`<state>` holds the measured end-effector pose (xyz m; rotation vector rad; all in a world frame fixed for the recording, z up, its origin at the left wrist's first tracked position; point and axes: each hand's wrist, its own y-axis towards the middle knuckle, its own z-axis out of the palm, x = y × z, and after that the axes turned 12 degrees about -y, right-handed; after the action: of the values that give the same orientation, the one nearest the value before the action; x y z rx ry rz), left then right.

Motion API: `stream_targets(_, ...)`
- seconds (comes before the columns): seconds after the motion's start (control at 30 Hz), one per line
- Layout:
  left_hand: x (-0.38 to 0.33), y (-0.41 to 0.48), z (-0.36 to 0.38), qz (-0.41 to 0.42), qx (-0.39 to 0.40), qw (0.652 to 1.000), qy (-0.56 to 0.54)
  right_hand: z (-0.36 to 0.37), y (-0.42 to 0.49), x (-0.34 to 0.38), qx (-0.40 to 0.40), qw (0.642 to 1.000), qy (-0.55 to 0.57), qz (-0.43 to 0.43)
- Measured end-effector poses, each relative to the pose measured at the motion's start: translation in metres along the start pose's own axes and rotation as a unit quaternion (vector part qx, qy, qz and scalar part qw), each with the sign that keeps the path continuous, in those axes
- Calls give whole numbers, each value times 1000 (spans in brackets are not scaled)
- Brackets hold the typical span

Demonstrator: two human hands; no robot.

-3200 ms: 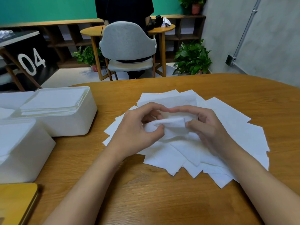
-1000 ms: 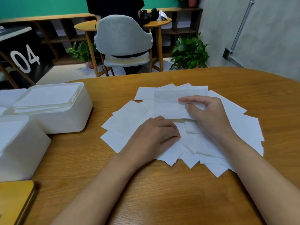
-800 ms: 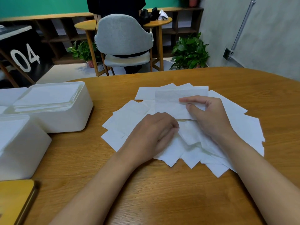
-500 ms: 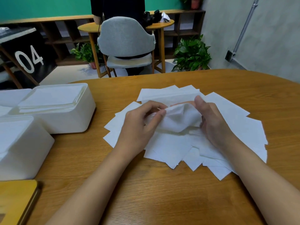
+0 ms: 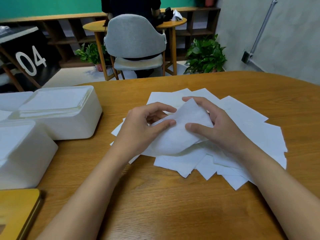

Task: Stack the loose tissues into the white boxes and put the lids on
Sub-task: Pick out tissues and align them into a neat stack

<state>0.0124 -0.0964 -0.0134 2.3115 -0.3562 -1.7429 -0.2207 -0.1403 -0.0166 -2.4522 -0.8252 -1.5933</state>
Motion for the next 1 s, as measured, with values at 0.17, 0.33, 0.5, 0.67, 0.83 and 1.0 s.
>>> stream_targets(0.17, -1, 0, -3, -12, 24, 1000, 12, 2, -2, 1, 23, 998, -54, -23)
stream_targets(0.33, 1, 0, -3, -10, 33, 999, 13, 4, -3, 5, 38, 996, -73, -21)
stream_targets(0.5, 4, 1, -4, -13, 33, 999, 9, 4, -3, 3, 37, 997, -58, -18)
stream_targets(0.67, 8, 1, -2, -38, 36, 998, 21, 6, -4, 3, 40, 997, -64, -27)
stream_targets(0.83, 12, 1, 3, -22, -13, 998, 55, 5, -2, 2, 11, 997, -58, -44)
stream_targets(1.0, 11, 0, 9, -104, -34, 990, -92, -1, -1, 3, -12, 998, 24, -55)
